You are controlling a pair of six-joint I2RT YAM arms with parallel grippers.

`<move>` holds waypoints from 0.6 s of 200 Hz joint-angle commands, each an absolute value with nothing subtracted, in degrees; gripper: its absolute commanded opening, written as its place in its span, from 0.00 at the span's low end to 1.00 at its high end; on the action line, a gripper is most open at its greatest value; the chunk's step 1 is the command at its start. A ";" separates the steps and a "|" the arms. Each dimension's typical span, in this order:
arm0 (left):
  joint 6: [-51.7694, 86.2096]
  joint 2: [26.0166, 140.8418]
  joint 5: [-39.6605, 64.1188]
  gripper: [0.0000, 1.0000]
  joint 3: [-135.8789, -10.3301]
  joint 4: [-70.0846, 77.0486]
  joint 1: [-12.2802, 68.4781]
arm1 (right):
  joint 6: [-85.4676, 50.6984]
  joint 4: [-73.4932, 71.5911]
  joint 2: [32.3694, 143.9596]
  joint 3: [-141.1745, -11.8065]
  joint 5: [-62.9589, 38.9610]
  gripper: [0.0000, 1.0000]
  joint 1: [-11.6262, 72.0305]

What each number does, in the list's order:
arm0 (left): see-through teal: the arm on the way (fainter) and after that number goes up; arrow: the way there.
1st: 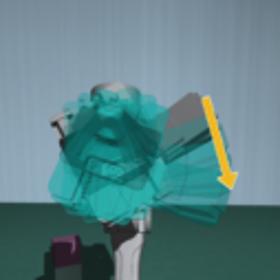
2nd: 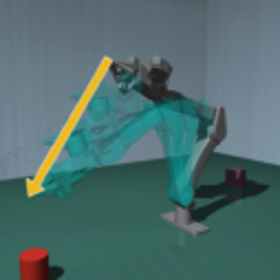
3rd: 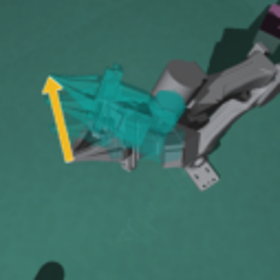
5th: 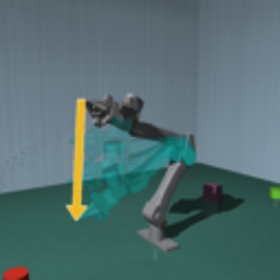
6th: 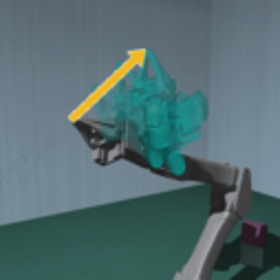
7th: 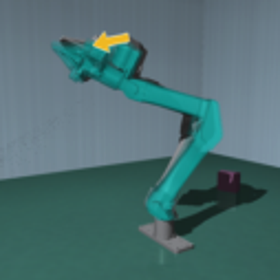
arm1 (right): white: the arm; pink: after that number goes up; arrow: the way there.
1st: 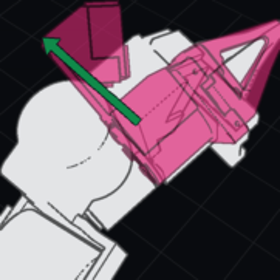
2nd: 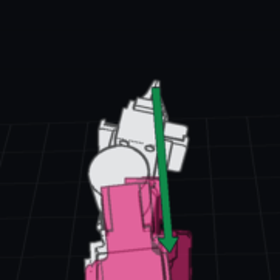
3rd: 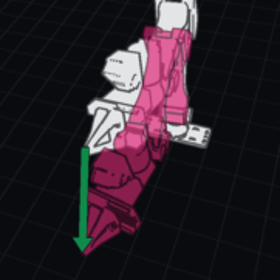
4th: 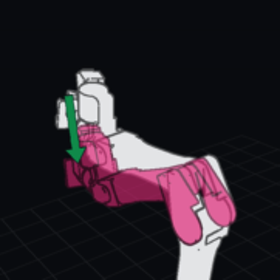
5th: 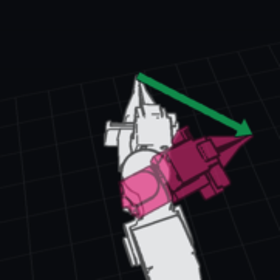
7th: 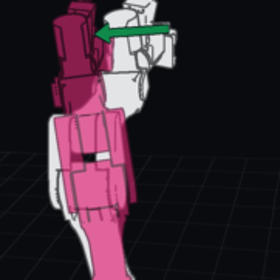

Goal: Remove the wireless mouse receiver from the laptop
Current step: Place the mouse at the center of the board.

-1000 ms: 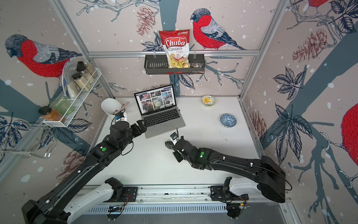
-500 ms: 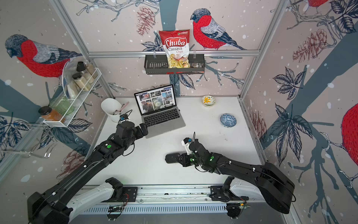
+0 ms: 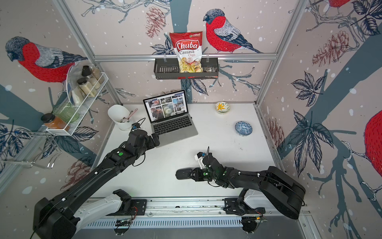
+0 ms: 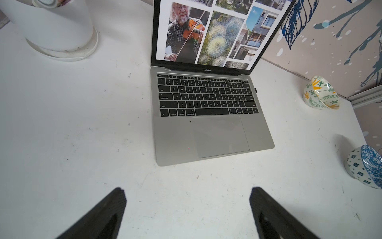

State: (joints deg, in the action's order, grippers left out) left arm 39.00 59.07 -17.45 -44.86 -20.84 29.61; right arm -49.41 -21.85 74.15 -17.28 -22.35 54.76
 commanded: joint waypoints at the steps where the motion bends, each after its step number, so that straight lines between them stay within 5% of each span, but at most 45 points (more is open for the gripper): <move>1: 38.85 59.61 -16.78 0.98 -44.63 -20.38 29.71 | -49.44 -22.39 76.57 -16.78 -21.10 0.00 54.58; 21: 38.82 59.97 -16.47 0.98 -44.52 -20.31 29.71 | -49.31 -21.33 78.21 -17.13 -20.70 0.00 54.49; 76: 39.20 59.59 -16.05 0.98 -43.43 -20.00 29.71 | -48.19 -13.84 75.68 -17.14 -16.98 0.53 53.73; 120: 39.53 59.26 -15.22 0.98 -42.64 -19.84 29.71 | -47.24 -8.62 72.62 -17.22 -15.00 0.75 52.46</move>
